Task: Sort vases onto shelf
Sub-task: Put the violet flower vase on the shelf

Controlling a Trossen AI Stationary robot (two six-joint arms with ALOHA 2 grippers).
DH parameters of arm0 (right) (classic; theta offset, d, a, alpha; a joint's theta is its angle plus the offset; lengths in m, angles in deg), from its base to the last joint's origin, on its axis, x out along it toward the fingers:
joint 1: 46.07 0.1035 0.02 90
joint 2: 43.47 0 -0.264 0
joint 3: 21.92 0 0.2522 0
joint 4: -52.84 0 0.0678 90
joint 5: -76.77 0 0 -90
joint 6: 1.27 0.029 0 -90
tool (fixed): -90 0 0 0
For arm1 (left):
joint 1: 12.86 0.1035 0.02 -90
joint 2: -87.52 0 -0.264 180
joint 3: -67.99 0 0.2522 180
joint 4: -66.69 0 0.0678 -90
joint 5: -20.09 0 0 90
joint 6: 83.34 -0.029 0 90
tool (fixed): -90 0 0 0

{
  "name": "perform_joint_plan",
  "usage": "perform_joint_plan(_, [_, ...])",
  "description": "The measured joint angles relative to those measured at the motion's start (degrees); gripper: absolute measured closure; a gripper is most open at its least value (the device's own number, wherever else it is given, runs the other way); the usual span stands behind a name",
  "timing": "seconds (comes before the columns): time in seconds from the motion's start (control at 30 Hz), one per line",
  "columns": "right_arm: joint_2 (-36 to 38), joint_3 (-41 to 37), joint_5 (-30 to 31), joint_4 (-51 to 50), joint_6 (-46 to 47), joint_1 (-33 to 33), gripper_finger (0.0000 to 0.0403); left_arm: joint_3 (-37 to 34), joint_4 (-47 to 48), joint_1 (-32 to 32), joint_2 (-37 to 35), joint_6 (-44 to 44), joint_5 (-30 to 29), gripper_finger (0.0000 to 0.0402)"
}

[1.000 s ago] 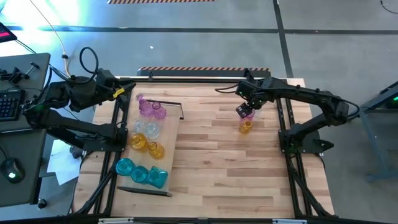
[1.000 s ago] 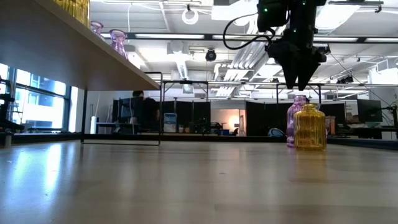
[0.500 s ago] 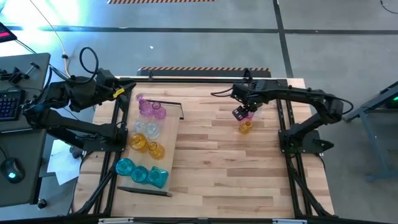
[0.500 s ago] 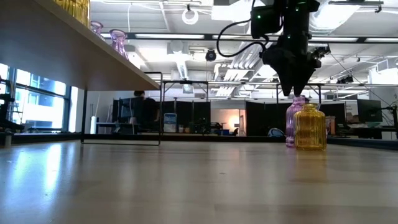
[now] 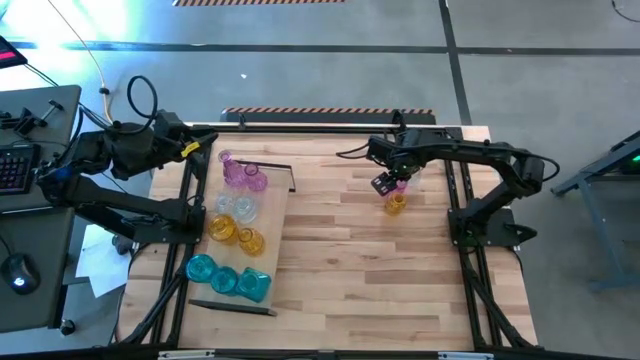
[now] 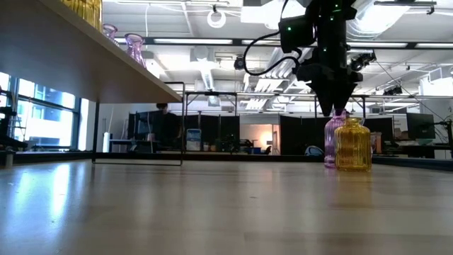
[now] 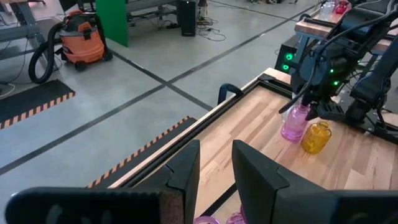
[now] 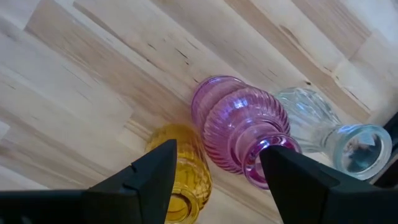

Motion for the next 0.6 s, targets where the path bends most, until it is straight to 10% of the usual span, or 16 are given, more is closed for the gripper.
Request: perform_joint_plan(0.6, [-0.4, -0.1, 0.0, -0.5, -0.5, -0.1, 0.0239, 0.0, 0.0, 0.0, 0.0, 1.1, 0.0, 0.0314])
